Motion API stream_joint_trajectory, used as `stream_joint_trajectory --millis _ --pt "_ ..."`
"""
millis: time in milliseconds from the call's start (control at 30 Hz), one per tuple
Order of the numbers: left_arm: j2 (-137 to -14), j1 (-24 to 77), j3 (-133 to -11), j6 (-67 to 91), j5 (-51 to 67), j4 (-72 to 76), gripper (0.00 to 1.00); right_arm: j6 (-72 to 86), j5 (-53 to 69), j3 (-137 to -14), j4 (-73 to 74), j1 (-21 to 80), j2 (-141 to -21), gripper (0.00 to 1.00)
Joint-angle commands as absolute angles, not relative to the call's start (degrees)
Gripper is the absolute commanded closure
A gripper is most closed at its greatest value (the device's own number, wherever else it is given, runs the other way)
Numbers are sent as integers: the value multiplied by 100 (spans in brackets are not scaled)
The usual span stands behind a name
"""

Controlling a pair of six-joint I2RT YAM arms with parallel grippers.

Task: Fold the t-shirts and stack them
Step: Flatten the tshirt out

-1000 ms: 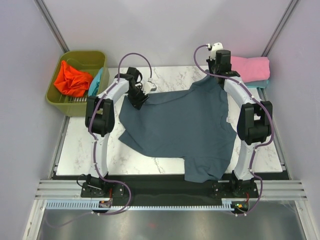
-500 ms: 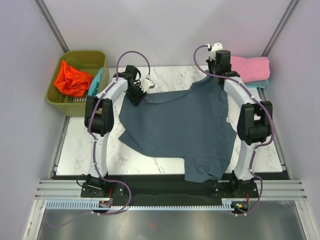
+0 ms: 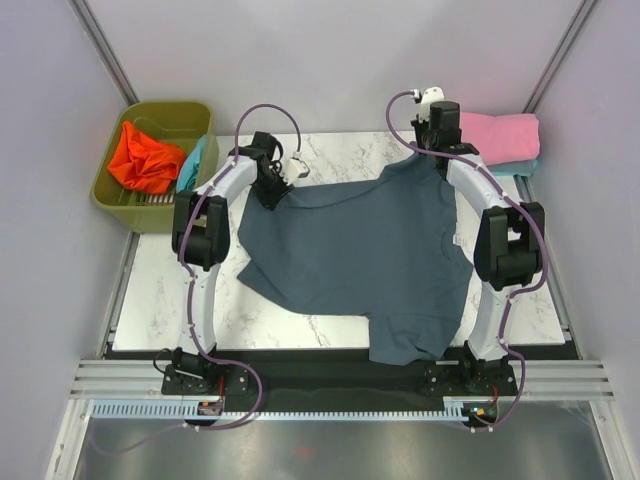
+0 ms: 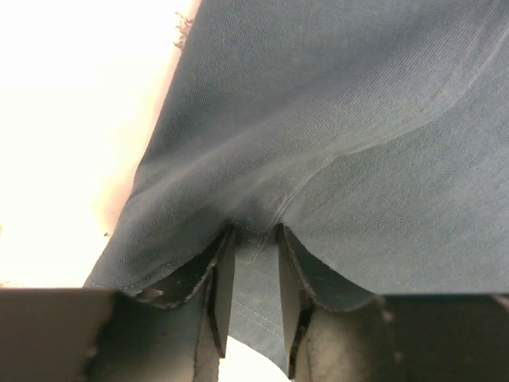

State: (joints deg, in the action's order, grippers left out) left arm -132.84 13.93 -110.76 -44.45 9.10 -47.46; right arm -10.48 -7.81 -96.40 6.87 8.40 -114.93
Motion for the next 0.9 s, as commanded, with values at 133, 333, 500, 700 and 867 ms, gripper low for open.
stream_joint_trajectory --millis 133,333,500,700,867 --pt "-13157 1310 -11145 -4465 958 -4693 71 -949 -765 -9642 483 870 -11206 100" --pt "-13087 1301 -11145 -4439 984 -4720 86 -940 -747 -9677 483 879 -11215 100" --pt "-12833 1283 -11127 -4359 976 -4755 98 -984 -914 -9615 483 879 -11057 100" --pt "-11989 1292 -11285 -4517 1037 -5079 98 -792 -1353 -9448 483 704 -10495 100" --pt "-11348 1301 -11662 -4597 1125 -5431 98 -422 -1345 -9194 729 169 -9574 100"
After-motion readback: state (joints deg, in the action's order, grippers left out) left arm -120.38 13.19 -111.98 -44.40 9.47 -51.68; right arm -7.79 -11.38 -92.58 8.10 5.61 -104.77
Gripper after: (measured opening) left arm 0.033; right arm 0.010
